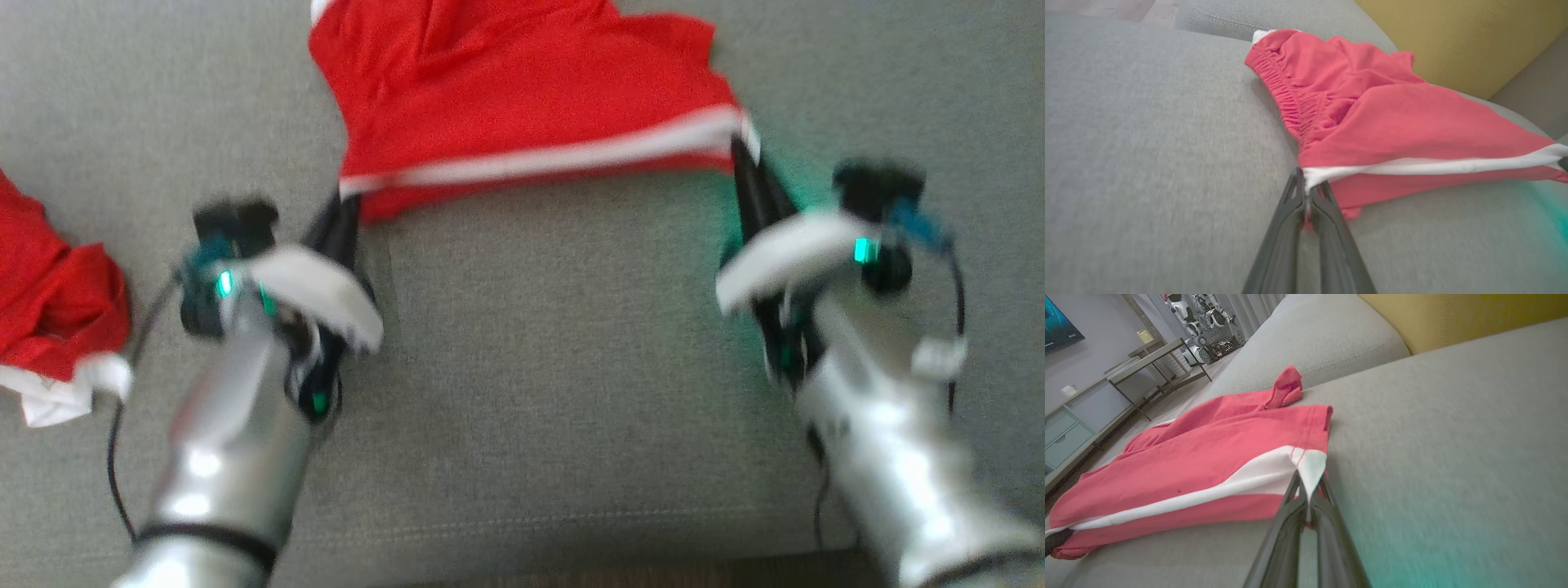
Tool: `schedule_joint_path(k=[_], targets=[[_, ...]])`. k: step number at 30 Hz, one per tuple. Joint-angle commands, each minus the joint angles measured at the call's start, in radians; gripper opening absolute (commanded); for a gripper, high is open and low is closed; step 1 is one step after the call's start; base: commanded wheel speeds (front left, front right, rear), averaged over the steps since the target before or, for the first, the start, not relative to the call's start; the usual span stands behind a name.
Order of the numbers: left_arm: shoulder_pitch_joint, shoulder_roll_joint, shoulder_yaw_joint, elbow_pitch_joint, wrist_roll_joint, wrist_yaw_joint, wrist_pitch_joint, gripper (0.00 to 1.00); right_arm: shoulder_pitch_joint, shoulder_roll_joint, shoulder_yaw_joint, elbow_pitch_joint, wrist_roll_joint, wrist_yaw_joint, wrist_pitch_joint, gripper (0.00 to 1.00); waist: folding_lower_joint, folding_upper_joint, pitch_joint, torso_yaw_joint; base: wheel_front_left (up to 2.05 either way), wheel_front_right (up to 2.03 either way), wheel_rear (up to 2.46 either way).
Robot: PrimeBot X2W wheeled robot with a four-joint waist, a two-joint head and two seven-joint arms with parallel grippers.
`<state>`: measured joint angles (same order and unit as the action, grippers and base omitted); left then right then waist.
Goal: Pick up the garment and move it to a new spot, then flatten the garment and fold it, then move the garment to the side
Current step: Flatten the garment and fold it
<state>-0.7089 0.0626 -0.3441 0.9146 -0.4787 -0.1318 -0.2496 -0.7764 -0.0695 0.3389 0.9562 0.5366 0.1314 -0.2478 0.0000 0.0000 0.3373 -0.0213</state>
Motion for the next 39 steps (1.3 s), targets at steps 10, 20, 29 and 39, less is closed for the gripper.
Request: schedule_joint_path(k=[10,20,29,39], targets=[[0.409,0.066,0.079,-0.388,0.100,0.016,-0.012,0.00,0.543,-0.001,-0.129,-0.450,-0.084,-0.001,0.057,0.00,0.0000,0.0000,-0.144,0.000,0.00,0.00,0.00],[0.682,0.097,0.114,-0.616,0.088,0.075,-0.002,0.00,0.933,0.017,-0.261,-0.924,-0.179,-0.001,0.320,0.00,0.0000,0.0000,-0.222,0.000,0.00,0.00,0.00],[0.865,0.111,0.102,-0.818,0.068,0.128,0.099,0.00,1.118,0.019,-0.325,-1.155,-0.176,-0.001,0.464,0.00,0.0000,0.0000,-0.283,0.008,0.00,0.00,0.00],[0.783,0.137,0.104,-0.881,0.010,0.118,0.260,0.00,0.905,0.019,-0.337,-1.128,-0.236,-0.001,0.499,0.00,0.0000,0.0000,-0.245,0.041,0.00,0.00,0.00]])
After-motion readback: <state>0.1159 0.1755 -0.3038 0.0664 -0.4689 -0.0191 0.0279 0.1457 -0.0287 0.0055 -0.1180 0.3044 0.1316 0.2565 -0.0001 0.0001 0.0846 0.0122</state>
